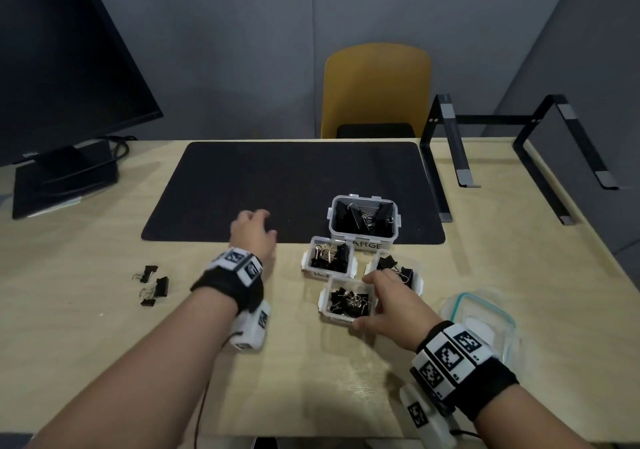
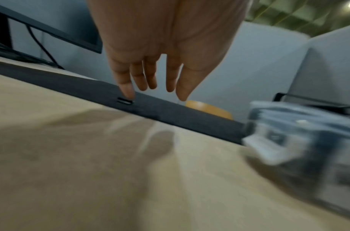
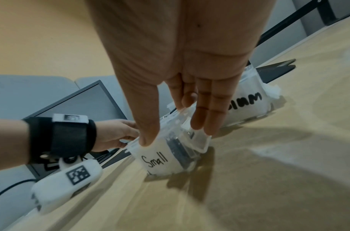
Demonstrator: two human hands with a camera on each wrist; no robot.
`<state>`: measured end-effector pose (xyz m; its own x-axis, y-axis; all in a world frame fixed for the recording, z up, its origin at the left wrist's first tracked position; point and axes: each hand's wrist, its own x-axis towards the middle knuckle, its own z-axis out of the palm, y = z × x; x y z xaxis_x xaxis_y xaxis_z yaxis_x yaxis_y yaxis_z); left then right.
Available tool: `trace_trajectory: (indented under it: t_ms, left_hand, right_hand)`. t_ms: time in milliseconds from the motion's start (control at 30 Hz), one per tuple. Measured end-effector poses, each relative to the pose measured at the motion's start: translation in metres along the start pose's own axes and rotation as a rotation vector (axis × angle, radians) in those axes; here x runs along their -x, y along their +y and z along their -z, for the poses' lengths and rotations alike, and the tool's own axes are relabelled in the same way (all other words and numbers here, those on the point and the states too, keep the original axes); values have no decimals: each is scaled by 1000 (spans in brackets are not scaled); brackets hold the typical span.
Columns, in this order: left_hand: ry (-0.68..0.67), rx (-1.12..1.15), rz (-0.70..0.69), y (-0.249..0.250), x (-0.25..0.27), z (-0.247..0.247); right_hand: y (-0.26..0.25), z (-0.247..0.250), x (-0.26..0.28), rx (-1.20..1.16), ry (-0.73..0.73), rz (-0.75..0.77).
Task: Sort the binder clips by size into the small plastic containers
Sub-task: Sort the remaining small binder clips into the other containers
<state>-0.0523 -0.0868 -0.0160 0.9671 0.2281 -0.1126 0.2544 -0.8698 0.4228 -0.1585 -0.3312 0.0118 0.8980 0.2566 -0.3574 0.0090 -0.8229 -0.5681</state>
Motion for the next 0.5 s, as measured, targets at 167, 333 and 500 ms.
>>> trace_trajectory:
  t_ms: [167,333,500]
  left_hand:
    - [-110,-192,100,-23,-43,-1]
    - [-69,-246,123,-25,-56,-1]
    - [-118,-230,116,-19,-57,4]
  right_hand:
    - [1,0,-1,6,-5,1]
    - [1,1,-2,8,-7,0]
    - [1,1,-1,1,-5,5]
